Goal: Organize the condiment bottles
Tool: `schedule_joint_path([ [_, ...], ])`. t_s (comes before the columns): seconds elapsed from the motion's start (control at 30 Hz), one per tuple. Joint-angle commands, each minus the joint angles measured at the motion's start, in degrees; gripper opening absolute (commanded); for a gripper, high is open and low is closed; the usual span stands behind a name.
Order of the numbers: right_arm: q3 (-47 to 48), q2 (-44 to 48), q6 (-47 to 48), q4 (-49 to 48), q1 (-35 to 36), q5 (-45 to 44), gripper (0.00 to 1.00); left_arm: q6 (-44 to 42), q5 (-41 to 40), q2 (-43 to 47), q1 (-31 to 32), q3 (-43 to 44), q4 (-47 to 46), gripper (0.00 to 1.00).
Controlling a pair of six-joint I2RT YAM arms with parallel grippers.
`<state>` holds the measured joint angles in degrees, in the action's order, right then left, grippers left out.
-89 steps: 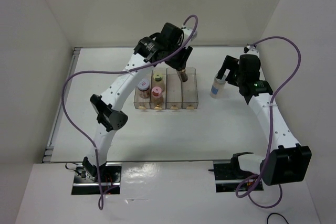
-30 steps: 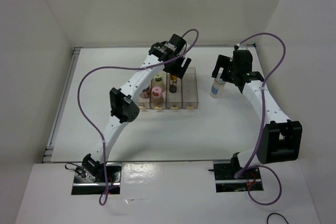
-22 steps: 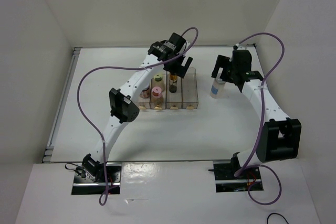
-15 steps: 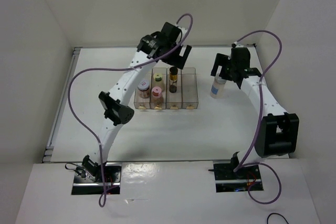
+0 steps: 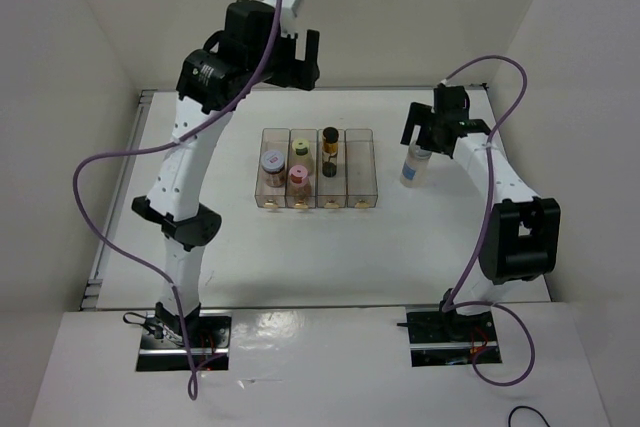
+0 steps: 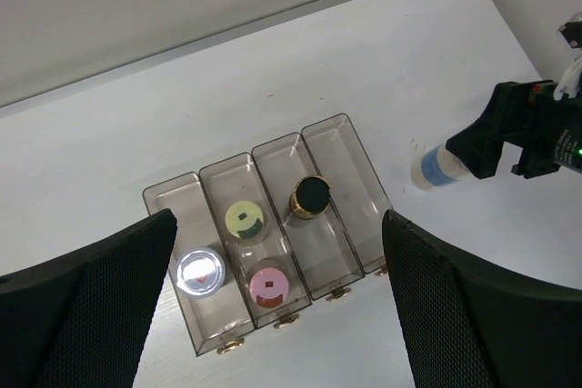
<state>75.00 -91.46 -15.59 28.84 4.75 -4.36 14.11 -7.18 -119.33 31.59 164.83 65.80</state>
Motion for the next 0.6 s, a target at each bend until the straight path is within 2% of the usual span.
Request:
schedule_joint_path([
  [0.0, 1.7, -0.5, -1.2, 1.7, 1.3, -2.8, 0.99, 1.8, -1.3, 3.9, -2.2, -1.9, -0.2, 0.99],
  [0.17, 1.2, -1.7, -2.6, 2.7, 3.1, -5.3, 0.99, 1.8, -1.9, 6.6, -5.0, -5.5, -0.2, 0.99],
  [0.57, -0.9, -3.5, -5.1, 2.2, 3.7, -8.3, 0.99, 1.8, -2.0, 8.8, -6.3, -9.1, 0.3, 0.99],
])
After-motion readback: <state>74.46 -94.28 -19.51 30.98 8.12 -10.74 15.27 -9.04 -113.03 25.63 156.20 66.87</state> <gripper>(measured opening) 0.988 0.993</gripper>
